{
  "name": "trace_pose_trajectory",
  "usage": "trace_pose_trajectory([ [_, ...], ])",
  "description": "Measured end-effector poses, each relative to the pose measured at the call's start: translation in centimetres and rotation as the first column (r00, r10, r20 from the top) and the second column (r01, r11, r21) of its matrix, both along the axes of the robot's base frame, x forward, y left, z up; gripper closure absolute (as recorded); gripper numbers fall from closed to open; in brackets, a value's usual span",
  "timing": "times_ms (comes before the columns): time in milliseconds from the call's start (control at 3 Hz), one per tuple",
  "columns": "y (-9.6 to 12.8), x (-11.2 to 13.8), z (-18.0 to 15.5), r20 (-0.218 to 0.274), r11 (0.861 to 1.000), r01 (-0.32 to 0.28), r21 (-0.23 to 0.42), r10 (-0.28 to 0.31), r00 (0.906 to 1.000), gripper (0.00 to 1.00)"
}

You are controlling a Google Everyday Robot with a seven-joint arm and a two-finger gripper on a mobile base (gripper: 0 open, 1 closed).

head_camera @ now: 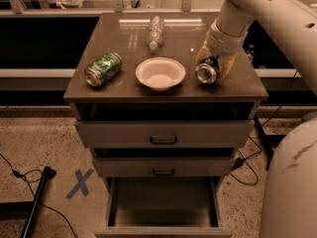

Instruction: Place pepsi can into bottom drawer

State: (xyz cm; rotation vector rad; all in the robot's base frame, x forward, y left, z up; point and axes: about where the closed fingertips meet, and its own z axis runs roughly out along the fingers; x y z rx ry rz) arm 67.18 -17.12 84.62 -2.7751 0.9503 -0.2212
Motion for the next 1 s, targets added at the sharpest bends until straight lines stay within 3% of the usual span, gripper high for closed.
trace_pose_trajectory([
  [333,0.3,-1.3,3.8,0.033,0.999,0.010,0.040,-0.011,0.9994,1.00],
  [667,-1.5,-3.0,7.6,0.094,0.995,0.094,0.023,-0.096,0.9910,1.00],
  [1000,-4.3,-7.1,9.7,0.151,0.960,0.279,-0.034,-0.271,0.9506,1.00],
])
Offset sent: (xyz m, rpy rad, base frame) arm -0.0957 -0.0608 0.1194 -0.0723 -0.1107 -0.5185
